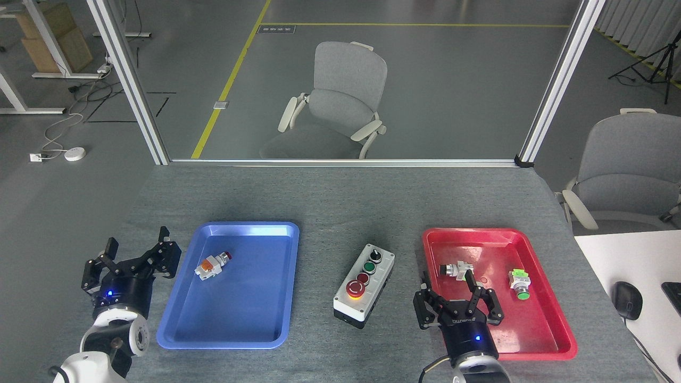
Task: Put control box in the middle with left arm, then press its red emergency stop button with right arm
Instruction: 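Move the right gripper over the control box's red button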
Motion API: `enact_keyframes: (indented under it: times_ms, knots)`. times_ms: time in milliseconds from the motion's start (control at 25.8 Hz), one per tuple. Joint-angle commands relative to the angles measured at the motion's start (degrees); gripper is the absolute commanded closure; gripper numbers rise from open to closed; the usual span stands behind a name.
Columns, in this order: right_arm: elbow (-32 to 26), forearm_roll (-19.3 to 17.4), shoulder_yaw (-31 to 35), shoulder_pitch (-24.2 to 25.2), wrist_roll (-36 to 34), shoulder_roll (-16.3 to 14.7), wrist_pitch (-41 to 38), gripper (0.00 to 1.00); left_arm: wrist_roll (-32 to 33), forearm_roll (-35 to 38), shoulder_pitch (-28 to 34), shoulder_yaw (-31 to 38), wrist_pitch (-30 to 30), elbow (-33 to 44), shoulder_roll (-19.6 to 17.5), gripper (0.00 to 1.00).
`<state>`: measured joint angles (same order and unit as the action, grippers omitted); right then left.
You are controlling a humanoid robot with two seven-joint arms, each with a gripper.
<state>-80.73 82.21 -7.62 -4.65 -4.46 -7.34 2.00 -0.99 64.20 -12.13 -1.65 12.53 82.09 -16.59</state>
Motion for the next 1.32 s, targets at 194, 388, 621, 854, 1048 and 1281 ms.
enact_keyframes:
  times_ms: [194,388,621,854,1048,1281]
  knots:
    - [5.14,0.05,-7.06,-4.40,7.45,4.53,-2.00,1.00,0.38,0.05,-0.71,0.06,2.85,0.26,0.42,0.01]
    - [7.25,0.58,-9.78,-6.33,8.15,6.02,-1.92,1.00,0.38,0.05,-0.79,0.15,2.85,0.26,0.42,0.01]
    - [10.24,4.53,-10.22,-7.21,8.24,8.13,-1.56,1.00,0.47,0.13,-2.38,0.06,2.85,0.17,0.42,0.01]
    - [12.44,5.41,-10.31,-7.56,9.91,8.92,-1.04,1.00,0.47,0.13,-2.46,0.06,2.85,0.09,0.42,0.01]
    - [12.96,5.15,-10.22,-7.56,9.91,8.75,-0.60,1.00,0.47,0.05,-2.64,0.06,2.85,0.17,0.42,0.01]
    - [14.81,4.27,-10.05,-7.91,9.99,8.75,-0.60,1.00,0.11,0.13,-2.29,-0.11,2.85,0.00,0.86,0.01]
